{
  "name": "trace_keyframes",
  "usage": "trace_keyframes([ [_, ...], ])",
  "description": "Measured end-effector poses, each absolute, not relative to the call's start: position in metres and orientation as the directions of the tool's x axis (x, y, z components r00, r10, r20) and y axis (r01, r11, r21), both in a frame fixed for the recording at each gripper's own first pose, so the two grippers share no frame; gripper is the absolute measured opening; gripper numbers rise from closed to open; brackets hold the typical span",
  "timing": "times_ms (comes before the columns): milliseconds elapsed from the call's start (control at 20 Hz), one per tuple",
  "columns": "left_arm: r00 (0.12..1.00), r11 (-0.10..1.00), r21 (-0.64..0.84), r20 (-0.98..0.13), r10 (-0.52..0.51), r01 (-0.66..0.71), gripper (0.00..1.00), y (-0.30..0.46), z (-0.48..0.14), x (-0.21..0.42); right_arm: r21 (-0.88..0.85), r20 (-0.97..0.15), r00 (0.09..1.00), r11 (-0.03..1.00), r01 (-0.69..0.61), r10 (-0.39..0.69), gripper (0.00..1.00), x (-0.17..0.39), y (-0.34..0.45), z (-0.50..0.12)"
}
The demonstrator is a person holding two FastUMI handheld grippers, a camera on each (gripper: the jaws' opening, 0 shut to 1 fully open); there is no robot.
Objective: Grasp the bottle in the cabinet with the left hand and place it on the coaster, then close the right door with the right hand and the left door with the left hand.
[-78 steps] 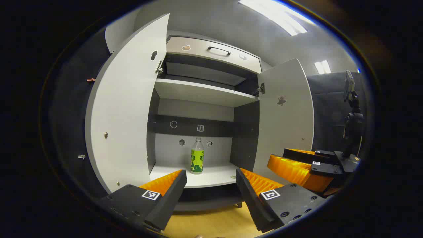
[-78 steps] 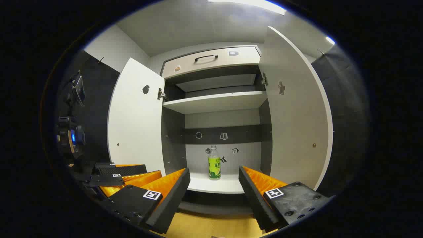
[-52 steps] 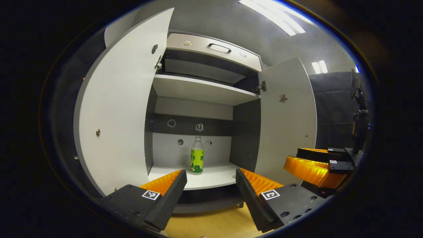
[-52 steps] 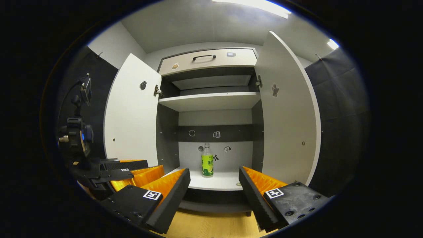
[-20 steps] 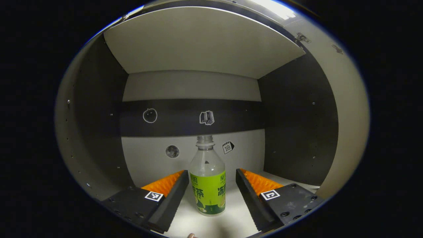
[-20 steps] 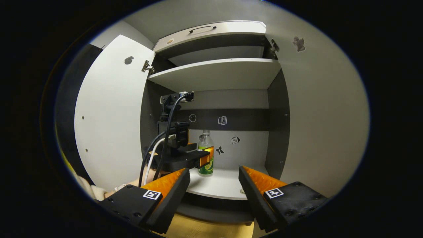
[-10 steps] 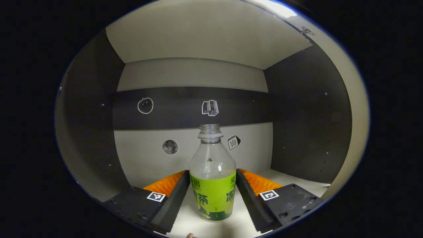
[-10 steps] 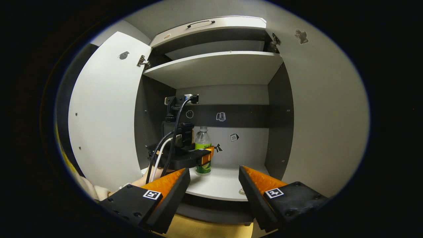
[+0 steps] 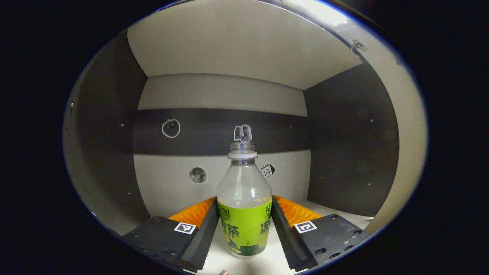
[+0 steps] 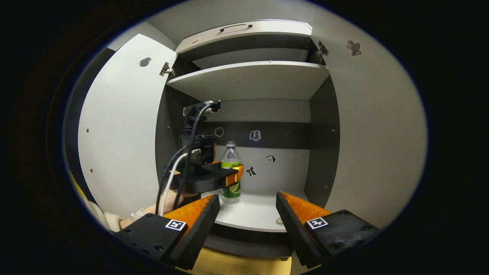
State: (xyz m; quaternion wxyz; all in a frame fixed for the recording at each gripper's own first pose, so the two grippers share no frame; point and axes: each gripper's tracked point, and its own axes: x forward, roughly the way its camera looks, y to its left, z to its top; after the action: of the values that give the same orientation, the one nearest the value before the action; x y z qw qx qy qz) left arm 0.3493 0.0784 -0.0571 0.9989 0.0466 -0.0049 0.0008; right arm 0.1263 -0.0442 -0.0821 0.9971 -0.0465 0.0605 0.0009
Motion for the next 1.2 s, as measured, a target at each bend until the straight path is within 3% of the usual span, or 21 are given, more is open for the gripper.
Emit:
trace_keyframes([
  [400,0.998,0.997,0.066,0.044,-0.047,0.044,0.78,0.056,-0.024,0.253,-0.112,-0.079,0.991,0.989,0.097,-0.107,0.98,0.082,-0.048,-0.061],
  [800,0.995,0.992,0.079,0.032,-0.098,0.095,0.79,0.026,-0.028,0.146,-0.215,-0.012,0.977,0.955,0.204,-0.212,0.98,-0.012,-0.042,-0.031],
  [1200,0.991,0.990,0.051,0.006,-0.132,0.131,0.78,-0.008,-0.043,0.066,-0.235,0.004,0.983,0.955,0.181,-0.185,0.98,-0.077,-0.022,-0.015],
])
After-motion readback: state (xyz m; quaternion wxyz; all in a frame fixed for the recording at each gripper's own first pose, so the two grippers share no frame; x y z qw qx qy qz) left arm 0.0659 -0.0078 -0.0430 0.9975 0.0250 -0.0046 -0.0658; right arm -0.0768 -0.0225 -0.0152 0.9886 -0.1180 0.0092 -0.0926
